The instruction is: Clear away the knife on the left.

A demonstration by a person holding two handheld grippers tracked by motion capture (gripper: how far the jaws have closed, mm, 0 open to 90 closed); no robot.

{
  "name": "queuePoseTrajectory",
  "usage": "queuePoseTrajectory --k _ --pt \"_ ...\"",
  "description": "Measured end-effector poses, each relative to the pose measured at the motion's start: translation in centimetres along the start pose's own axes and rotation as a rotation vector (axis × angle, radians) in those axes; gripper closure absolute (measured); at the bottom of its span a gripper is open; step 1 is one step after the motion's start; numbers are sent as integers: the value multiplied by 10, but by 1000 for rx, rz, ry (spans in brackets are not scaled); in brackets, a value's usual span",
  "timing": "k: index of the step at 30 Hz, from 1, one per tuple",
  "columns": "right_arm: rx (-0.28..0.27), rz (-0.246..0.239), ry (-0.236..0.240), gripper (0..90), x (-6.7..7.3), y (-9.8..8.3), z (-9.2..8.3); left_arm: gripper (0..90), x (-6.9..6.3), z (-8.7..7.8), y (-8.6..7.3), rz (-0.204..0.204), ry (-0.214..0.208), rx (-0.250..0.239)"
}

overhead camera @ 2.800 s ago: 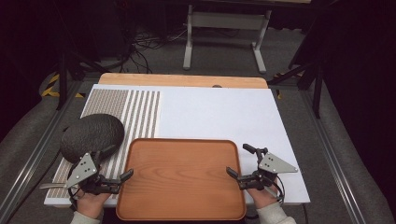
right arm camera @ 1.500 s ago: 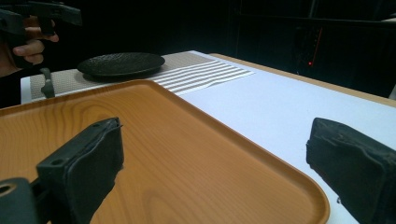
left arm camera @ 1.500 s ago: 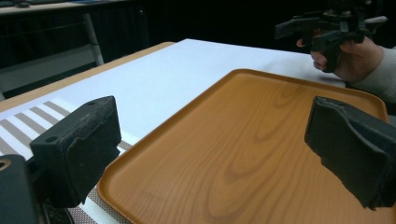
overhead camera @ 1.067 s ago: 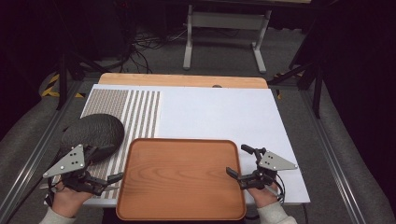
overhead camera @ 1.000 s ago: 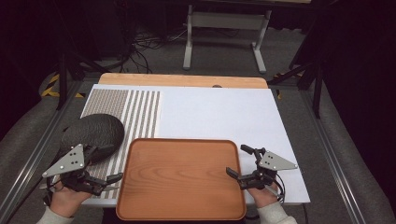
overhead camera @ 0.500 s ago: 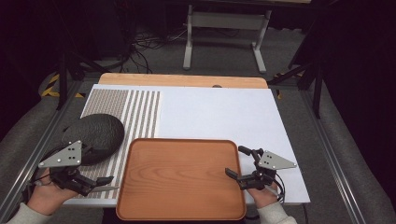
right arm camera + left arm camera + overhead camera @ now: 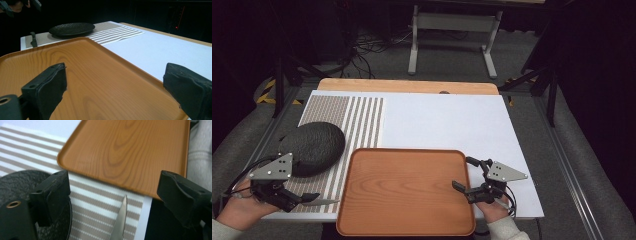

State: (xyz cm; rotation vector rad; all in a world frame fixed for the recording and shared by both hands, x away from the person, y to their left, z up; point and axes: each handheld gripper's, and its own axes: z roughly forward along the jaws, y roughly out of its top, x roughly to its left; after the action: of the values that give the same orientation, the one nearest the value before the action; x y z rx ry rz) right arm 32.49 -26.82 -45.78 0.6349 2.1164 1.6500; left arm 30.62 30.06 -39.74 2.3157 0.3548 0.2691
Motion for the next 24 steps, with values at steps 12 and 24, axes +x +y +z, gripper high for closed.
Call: queuePoseTrajectory --k 12,24 --pt "2 3 -3 55 -1 0 -1 150 -1 1 -5 59 -14 144" --pt "2 3 3 58 0 0 0 199 -1 4 -10 113 -73 289"
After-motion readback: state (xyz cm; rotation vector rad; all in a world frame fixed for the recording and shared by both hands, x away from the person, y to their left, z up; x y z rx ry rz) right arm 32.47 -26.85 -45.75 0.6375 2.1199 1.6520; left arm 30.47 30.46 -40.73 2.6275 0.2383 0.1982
